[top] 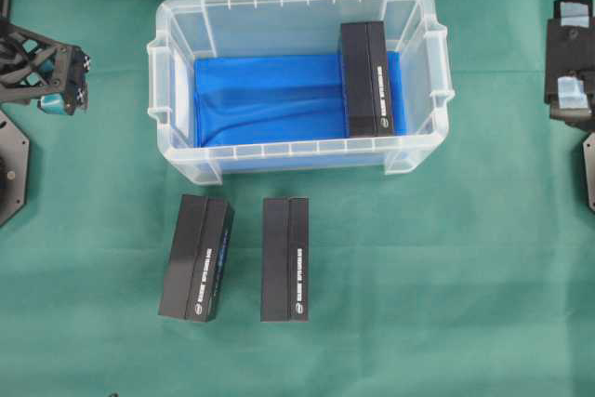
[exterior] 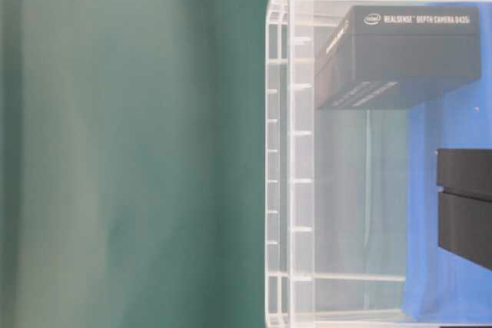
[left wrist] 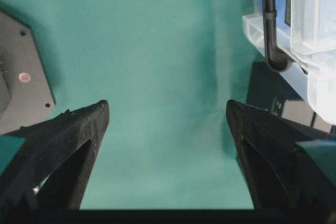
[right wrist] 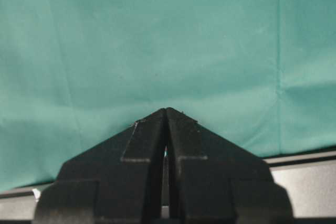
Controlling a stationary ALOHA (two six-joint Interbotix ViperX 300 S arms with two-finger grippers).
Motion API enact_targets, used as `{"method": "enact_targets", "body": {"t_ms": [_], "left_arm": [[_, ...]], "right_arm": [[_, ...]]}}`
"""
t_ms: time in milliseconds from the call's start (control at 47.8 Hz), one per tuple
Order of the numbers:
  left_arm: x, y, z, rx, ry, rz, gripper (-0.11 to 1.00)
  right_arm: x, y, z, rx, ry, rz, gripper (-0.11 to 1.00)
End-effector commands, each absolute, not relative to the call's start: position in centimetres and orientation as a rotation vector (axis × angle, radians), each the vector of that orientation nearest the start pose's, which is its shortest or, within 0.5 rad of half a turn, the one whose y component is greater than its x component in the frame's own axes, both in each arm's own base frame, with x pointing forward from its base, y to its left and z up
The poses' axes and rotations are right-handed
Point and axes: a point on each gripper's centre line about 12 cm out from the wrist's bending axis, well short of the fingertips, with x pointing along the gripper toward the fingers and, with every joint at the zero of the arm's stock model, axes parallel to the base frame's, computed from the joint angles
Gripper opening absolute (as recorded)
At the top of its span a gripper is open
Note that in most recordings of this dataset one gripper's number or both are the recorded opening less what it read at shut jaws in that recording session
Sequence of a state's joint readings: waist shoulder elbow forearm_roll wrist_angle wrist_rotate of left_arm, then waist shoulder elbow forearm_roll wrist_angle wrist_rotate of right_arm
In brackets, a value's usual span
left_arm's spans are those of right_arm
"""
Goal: Take the box out of the case with the left arm.
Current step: 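Open the left gripper, release the box, and retract the arm left, then move the open left gripper over the right black box in the case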
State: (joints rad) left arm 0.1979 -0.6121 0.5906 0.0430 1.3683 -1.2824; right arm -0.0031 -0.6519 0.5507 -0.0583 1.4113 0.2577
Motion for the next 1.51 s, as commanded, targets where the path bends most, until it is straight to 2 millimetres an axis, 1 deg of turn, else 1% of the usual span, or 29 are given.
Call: {"method": "enact_targets", "body": {"t_ms": [0,481,607,691,858,963,1088,1255,1486], "left_arm": [[19.8,4.6,30.2,-1.166,1.017,1.029,0.97],[19.8,4.6,30.3,-1.173,1.013,1.026,0.97],[20.4,4.5,30.3,-1.194,1.013,1.014,0.97],[21.3,4.4,30.5,-1.202,1.010,1.002,0.97],[24.1,4.4,30.9,-1.202,0.992,0.973,0.97],[27.0,4.5,31.4,-1.202,0.957,0.930,0.97],[29.9,4.7,32.2,-1.196,0.949,0.908,0.97],[33.2,5.4,33.2,-1.179,0.971,0.934,0.97],[37.7,6.3,33.8,-1.152,0.981,0.918,0.97]], "right_arm": [[19.5,-0.7,32.1,0.178,1.280,-0.212,-0.01],[19.5,-0.7,32.1,0.180,1.280,-0.212,-0.01],[19.5,-0.7,32.1,0.180,1.280,-0.212,-0.01],[19.5,-0.7,32.1,0.179,1.280,-0.211,-0.01],[19.5,-0.7,32.1,0.176,1.281,-0.211,-0.01],[19.5,-0.7,32.1,0.175,1.281,-0.212,-0.01],[19.5,-0.7,31.9,0.175,1.286,-0.212,-0.01],[19.4,-0.7,31.6,0.174,1.296,-0.214,-0.01],[19.3,-0.7,31.2,0.171,1.304,-0.213,-0.01]]}}
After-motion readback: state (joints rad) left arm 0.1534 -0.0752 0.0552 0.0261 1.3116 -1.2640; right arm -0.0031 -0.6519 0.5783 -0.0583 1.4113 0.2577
